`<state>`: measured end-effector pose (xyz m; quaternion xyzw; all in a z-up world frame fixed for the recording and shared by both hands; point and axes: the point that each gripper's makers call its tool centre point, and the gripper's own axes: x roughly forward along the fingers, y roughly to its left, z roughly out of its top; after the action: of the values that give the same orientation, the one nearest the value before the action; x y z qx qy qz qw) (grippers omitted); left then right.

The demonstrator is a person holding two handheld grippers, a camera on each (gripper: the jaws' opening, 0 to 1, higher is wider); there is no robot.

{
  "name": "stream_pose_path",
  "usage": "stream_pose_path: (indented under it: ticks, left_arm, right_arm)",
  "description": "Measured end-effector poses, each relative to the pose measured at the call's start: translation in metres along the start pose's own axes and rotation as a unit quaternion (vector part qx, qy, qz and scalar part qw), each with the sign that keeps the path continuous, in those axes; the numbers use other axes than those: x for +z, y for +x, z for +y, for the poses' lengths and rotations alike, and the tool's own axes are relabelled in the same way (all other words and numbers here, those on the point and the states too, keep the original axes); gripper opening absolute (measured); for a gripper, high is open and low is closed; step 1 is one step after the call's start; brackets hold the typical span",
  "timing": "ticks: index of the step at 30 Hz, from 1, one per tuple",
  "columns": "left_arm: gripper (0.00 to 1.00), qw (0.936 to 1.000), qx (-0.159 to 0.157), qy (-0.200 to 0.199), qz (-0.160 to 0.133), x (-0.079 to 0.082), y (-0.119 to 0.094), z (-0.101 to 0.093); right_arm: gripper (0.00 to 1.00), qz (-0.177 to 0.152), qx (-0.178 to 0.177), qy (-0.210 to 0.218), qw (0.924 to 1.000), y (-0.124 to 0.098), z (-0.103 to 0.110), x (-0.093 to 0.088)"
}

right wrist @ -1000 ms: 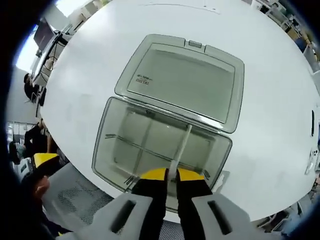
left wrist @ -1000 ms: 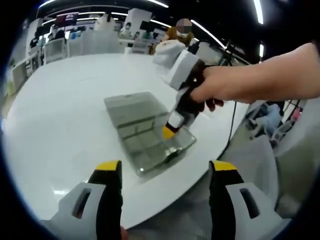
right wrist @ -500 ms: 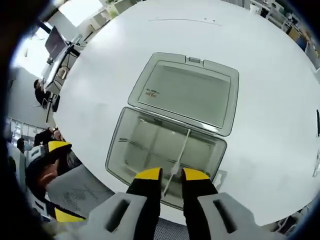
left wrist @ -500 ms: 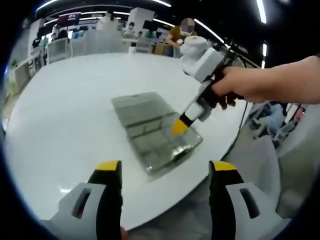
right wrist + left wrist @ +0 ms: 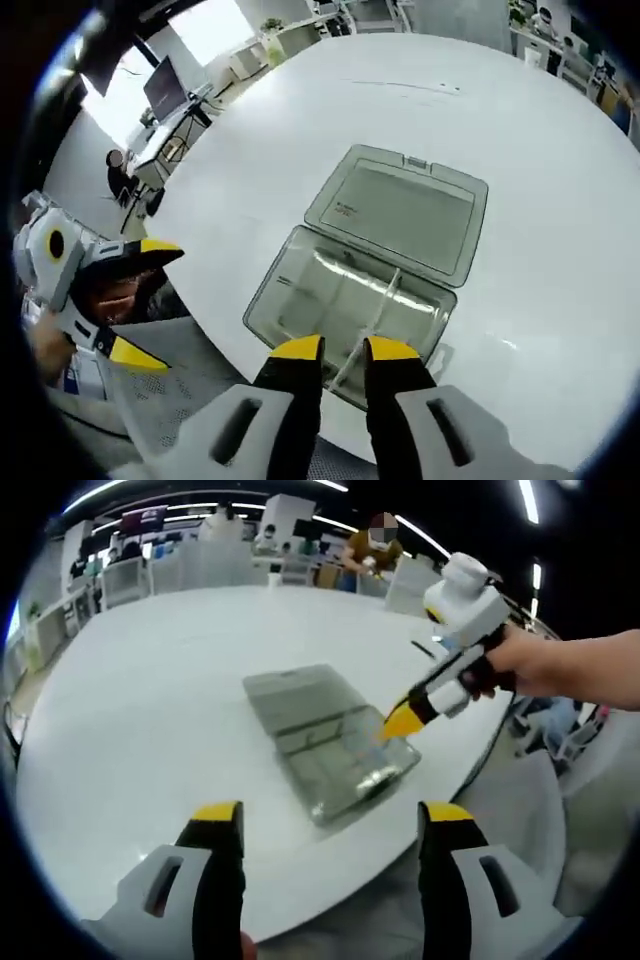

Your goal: Insert the divider into the dual guide fixture by aligning both edges with the guide slots and pushing it downward to the bottom, including one-sided entry, uneven engagement, binding, and posture correction.

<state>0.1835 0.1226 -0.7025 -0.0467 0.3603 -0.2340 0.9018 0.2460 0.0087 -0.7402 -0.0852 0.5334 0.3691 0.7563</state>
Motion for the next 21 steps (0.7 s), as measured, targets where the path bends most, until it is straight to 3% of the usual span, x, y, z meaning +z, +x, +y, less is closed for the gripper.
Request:
stream_pose_path:
  ticks: [2,4,5,9,15,21]
  left_arm:
    - [0.69,1.0000,0.003,0.001,0.001,0.001,-0.001,0.001]
    - [0.69,1.0000,0.006,0.005,0.004,0.001,-0.002,0.002]
    - [0.69,0.9999,0.008,0.006,0.006,0.001,-0.002,0.003]
    - [0.69,0.9998,0.013,0.011,0.012,0.001,-0.004,0.005]
    - [0.69,0.9995,0.025,0.011,0.018,0.003,-0.006,0.014]
    - [0.69,0.9989,0.039,0.011,0.023,0.006,-0.009,0.024]
  right_arm:
    - [0.09,-0.022,0.009,-0.034,0.9991,-0.004,0.003,0.004]
    - [0.08,-0.014,0.003,-0.068,0.9976,-0.007,0.000,-0.001]
    - [0.07,-0.025,0.005,-0.085,0.9961,-0.008,0.001,0.001]
    - [0.06,-0.066,0.007,-0.142,0.9876,-0.017,0.007,0.008]
    - [0.08,-0.094,0.004,-0.208,0.9736,-0.027,0.010,0.007]
    - [0.10,-0.122,0.013,-0.214,0.9691,-0.035,0.010,0.007]
